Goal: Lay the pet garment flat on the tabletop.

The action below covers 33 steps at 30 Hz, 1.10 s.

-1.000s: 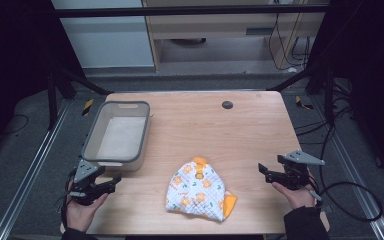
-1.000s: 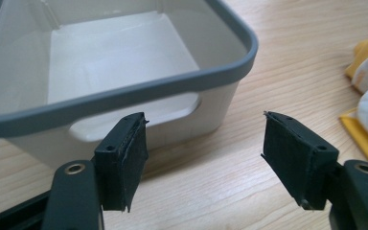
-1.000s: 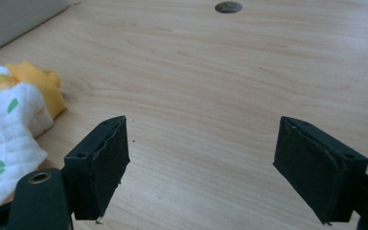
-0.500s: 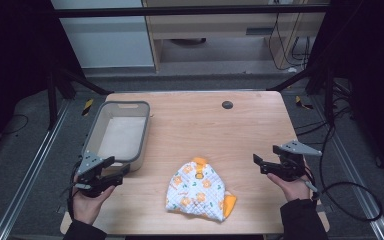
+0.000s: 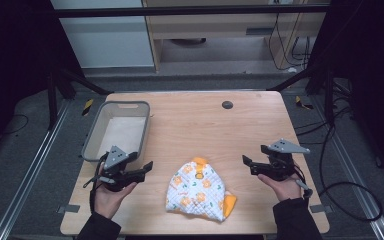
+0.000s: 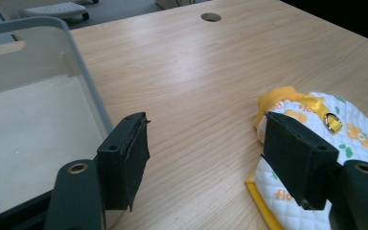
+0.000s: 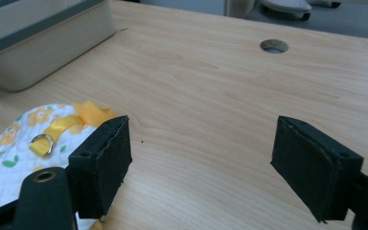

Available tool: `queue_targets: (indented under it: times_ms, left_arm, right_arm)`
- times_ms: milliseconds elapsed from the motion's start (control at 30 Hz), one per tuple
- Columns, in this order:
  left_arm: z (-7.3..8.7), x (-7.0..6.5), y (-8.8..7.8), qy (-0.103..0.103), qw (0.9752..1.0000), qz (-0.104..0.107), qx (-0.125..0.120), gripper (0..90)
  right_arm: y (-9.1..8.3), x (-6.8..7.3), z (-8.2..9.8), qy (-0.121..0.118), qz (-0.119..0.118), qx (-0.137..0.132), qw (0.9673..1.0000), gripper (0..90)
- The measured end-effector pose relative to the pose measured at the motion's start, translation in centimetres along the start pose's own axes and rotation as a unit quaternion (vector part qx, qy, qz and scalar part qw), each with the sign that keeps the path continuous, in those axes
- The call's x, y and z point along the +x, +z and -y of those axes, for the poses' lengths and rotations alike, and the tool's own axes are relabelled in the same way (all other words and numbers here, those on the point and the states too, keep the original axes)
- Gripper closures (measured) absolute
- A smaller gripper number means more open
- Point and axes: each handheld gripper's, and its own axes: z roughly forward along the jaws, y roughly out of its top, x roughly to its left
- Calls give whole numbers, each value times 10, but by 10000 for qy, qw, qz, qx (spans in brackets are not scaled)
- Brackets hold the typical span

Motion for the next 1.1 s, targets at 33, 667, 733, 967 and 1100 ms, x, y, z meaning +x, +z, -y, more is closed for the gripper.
queue_targets:
  times_ms: [33,667,733,967,1100]
  left_arm:
    - [0,-2,3,28,10000,30,30,318]
    - [18,-32,50,345,9956,436,759,336]
    - [19,-33,54,366,9951,464,797,341]
    - [21,-39,67,453,9919,594,1029,362]
    - [24,-42,75,526,9893,659,1192,376]
  right_arm:
    - [1,2,1,-29,-43,44,10000,213]
    - [33,35,23,-338,-639,602,9956,312]
    - [36,38,25,-351,-707,670,9946,315]
    - [48,47,33,-430,-926,838,9912,337]
    - [53,51,37,-447,-1013,931,9895,367]
